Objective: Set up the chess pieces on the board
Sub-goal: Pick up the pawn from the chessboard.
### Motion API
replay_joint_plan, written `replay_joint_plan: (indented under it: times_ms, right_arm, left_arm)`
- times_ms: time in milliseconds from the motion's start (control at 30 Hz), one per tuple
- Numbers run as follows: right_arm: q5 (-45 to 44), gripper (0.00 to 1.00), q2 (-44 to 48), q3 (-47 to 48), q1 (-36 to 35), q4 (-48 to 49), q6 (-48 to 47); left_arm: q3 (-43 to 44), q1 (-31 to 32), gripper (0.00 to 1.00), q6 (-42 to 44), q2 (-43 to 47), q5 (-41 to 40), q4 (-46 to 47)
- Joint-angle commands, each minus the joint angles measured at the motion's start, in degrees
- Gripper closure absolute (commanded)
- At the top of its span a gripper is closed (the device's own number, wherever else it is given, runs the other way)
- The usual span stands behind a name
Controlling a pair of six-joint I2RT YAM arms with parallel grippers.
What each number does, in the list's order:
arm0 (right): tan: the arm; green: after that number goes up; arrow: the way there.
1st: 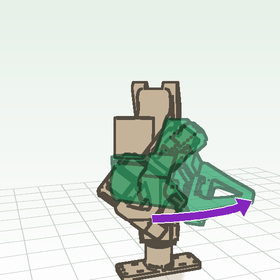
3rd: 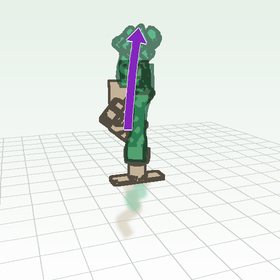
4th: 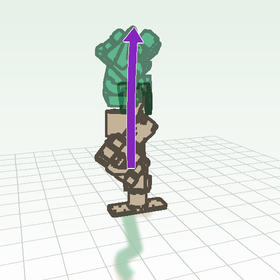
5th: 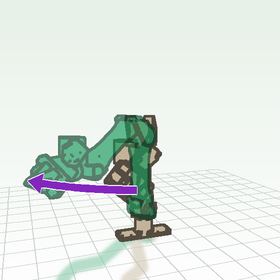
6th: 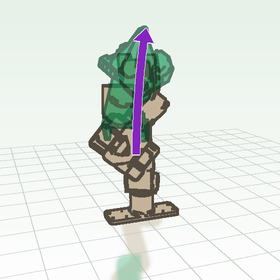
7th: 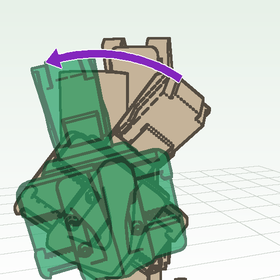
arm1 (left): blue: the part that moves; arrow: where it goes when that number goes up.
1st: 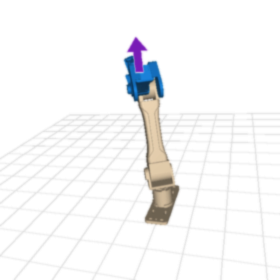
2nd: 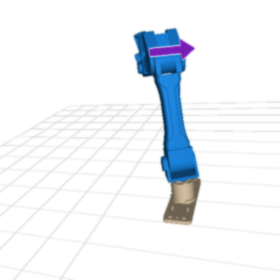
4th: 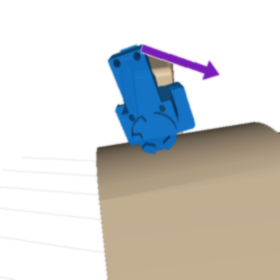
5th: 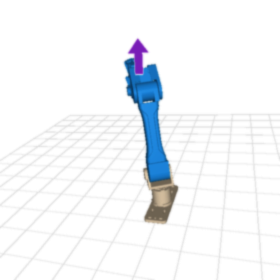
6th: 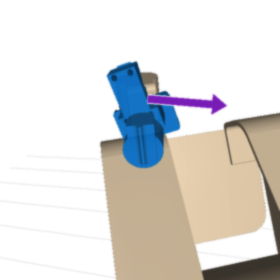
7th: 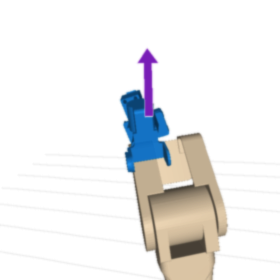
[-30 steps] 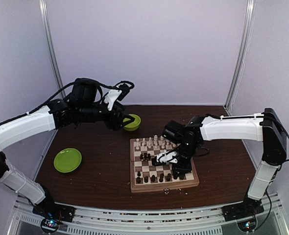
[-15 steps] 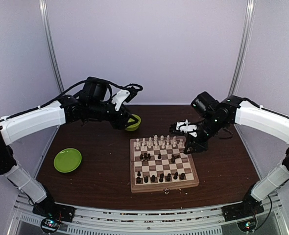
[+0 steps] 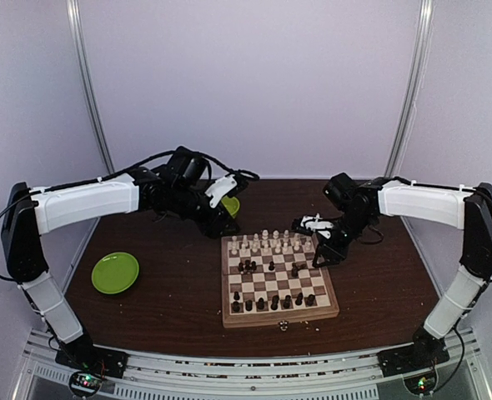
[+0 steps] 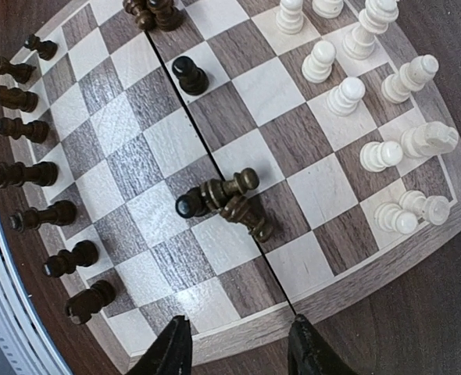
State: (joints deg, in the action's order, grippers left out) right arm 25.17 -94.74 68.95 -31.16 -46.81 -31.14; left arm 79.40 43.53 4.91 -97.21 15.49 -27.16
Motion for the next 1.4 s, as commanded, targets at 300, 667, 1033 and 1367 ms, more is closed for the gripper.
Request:
replay_joint_plan:
  times_ms: [300, 667, 1033, 1367]
  right_arm:
    - [-0.3, 0.59, -6.6, 6.9, -1.5, -0.5, 0.3]
    - [-6.5, 0.64, -11.1, 10.2, -7.1, -1.1, 1.9]
    - [-7.2, 0.75, -13.4, 11.0, -8.3, -2.3, 1.8]
    - [-4.7, 0.83, -12.7, 10.3, -9.0, -3.0, 0.8]
  left_arm:
    - [1.8, 0.7, 0.44, 0.3, -0.9, 5.6, 2.6]
    - [1.3, 0.7, 0.44, 0.5, 0.5, 4.0, 3.3]
    - [1.3, 0.7, 0.44, 0.5, 0.4, 4.4, 3.3]
    - [1.3, 0.7, 0.43, 0.5, 0.4, 4.4, 3.3]
